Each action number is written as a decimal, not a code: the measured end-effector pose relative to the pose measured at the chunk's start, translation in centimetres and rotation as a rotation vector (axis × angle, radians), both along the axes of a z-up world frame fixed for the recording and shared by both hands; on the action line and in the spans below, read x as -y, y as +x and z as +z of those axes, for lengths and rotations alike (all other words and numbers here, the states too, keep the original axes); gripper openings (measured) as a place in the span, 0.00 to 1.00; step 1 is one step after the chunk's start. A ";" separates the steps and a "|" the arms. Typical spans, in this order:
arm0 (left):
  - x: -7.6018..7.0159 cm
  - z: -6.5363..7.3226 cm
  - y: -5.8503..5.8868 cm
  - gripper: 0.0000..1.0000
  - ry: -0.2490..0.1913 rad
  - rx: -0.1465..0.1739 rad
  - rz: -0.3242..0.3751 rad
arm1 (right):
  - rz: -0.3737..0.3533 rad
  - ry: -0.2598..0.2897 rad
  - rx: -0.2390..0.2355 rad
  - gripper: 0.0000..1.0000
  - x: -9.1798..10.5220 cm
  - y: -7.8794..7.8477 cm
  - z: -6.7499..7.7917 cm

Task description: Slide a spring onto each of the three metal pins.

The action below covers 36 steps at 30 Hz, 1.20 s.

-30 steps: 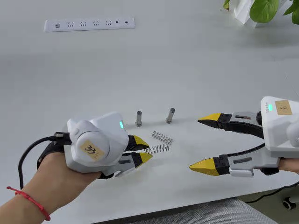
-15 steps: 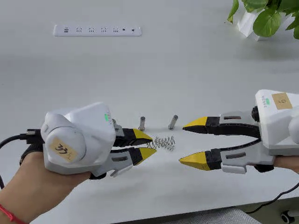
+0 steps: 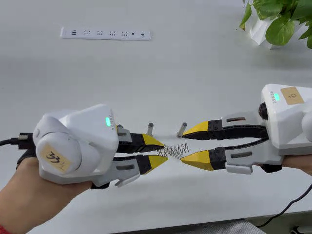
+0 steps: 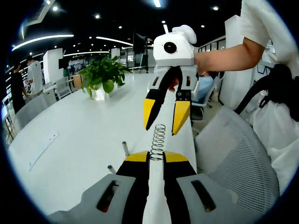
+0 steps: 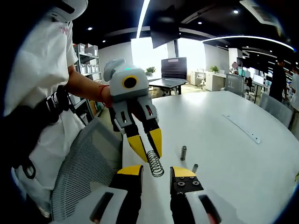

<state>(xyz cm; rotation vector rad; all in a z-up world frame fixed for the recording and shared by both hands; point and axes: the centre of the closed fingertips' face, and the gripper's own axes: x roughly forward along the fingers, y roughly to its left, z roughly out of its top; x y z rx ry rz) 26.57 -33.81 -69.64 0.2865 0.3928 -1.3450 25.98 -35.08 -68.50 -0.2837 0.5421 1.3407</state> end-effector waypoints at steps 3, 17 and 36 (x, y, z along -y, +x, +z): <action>0.0 0.3 0.0 0.07 -0.010 0.001 -0.001 | 0.009 -0.001 -0.001 0.14 -0.1 -0.1 0.1; -0.1 0.2 -0.4 0.07 -0.015 0.002 -0.013 | 0.038 -0.020 -0.002 0.06 -0.4 -0.5 0.3; 0.0 0.0 -0.8 0.07 -0.010 -0.005 -0.034 | 0.071 -0.041 0.008 0.06 -0.9 -0.8 0.9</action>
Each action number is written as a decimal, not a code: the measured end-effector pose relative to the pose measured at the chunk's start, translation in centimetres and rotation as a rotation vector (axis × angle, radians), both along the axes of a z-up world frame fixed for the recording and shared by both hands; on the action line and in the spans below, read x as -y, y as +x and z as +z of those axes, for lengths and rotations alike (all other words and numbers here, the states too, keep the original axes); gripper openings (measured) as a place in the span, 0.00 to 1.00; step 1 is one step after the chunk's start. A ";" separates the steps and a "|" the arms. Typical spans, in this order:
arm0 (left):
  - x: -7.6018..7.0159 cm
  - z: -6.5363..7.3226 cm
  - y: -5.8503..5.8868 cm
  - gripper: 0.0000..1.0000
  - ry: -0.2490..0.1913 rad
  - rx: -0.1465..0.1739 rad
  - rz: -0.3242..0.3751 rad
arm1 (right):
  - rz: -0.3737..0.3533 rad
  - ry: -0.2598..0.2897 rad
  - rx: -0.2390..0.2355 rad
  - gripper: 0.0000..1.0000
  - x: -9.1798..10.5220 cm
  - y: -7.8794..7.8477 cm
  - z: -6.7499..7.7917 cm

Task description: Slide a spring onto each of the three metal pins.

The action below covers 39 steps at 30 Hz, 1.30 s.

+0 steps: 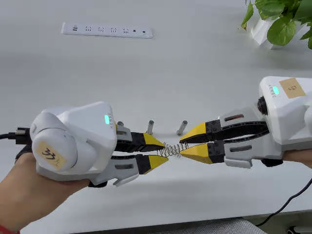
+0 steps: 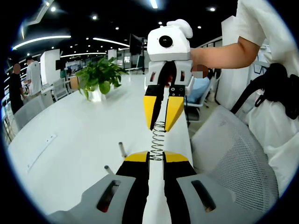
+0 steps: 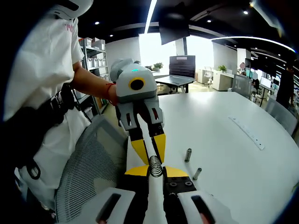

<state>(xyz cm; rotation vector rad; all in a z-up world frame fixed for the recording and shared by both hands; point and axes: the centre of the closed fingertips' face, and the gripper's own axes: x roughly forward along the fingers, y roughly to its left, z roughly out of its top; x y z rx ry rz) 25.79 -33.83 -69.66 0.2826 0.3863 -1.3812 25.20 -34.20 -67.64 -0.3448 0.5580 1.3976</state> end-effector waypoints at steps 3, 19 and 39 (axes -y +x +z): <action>0.0 0.0 -0.1 0.07 -0.002 -0.001 -0.003 | 0.007 -0.002 0.004 0.06 -0.1 0.0 0.1; 0.1 0.0 -0.4 0.06 -0.006 -0.003 -0.016 | 0.029 0.000 0.018 0.06 -0.8 -0.1 1.0; 0.4 0.3 -0.6 0.06 -0.025 -0.001 -0.011 | 0.069 -0.023 0.029 0.06 -1.6 -0.3 1.8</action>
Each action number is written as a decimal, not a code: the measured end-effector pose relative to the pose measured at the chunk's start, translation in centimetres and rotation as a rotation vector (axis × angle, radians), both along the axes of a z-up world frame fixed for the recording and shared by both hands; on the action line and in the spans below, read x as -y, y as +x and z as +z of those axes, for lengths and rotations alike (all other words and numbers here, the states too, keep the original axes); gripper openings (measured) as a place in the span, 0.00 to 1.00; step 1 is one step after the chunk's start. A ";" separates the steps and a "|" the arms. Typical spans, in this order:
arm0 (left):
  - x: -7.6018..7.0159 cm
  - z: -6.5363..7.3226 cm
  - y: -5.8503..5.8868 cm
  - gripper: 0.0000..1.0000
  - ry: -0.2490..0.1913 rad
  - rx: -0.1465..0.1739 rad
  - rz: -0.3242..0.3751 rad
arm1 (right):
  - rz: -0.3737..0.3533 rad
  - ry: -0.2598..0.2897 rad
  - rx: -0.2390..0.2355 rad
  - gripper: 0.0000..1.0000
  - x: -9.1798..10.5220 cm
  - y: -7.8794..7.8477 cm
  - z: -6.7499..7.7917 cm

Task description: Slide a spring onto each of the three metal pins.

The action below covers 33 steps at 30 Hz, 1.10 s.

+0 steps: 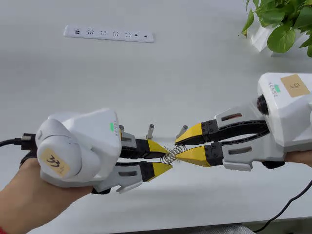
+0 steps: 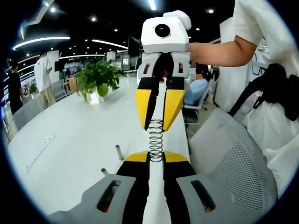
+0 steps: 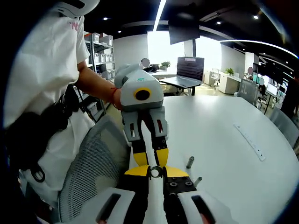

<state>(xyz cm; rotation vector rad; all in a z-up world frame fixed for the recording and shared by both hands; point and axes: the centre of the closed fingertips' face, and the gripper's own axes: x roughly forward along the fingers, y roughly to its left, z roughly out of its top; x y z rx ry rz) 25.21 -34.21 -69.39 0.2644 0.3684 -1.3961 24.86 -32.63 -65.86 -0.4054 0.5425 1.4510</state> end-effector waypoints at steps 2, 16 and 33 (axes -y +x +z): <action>0.0 0.1 0.0 0.06 -0.005 0.000 0.004 | 0.008 -0.003 0.005 0.06 -0.2 0.0 0.1; -0.2 0.4 0.1 0.06 -0.050 -0.006 0.038 | 0.056 -0.054 0.003 0.07 -0.6 0.0 0.3; -0.3 1.5 0.8 0.06 -0.111 -0.002 0.073 | 0.203 -0.207 0.024 0.13 -0.2 1.0 0.1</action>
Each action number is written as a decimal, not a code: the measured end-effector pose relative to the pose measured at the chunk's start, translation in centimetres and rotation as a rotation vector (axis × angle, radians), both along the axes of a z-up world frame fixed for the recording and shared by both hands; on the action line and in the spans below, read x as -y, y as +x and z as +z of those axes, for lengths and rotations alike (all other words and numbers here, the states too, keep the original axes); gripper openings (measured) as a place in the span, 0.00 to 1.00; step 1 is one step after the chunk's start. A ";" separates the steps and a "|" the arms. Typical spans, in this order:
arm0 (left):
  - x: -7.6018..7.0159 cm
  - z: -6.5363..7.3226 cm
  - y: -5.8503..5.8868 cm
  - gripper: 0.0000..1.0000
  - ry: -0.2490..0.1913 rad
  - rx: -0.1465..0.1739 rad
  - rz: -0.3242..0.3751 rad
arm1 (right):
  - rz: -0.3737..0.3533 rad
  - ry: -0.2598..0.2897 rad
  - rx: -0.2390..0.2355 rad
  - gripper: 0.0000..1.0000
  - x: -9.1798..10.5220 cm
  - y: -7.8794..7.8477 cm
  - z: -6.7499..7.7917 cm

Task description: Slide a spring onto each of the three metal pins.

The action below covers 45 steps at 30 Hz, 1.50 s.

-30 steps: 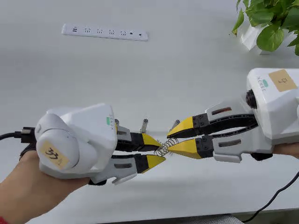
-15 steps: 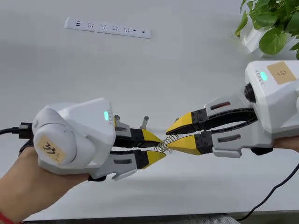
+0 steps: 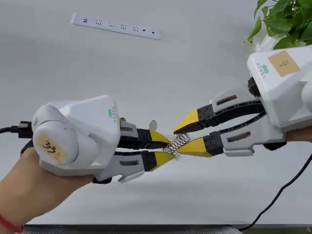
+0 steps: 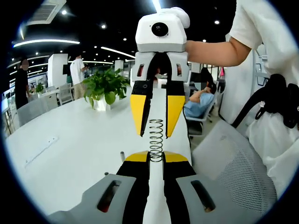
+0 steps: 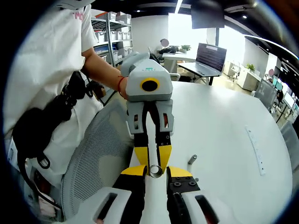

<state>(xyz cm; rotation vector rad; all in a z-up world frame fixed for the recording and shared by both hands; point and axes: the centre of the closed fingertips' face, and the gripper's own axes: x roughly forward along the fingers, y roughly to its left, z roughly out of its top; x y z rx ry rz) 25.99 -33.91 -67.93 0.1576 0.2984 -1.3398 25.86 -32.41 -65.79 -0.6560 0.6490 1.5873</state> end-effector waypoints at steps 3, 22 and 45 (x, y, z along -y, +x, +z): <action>0.0 0.1 0.0 0.06 -0.004 0.003 0.002 | 0.036 -0.037 0.006 0.12 0.0 0.0 -0.1; -0.1 0.4 0.2 0.06 -0.013 0.011 0.015 | 0.132 -0.107 0.001 0.07 -0.5 -0.5 -0.5; -0.4 -0.1 0.1 0.06 0.000 0.008 0.015 | 0.166 -0.162 0.010 0.07 -0.5 -0.7 -1.0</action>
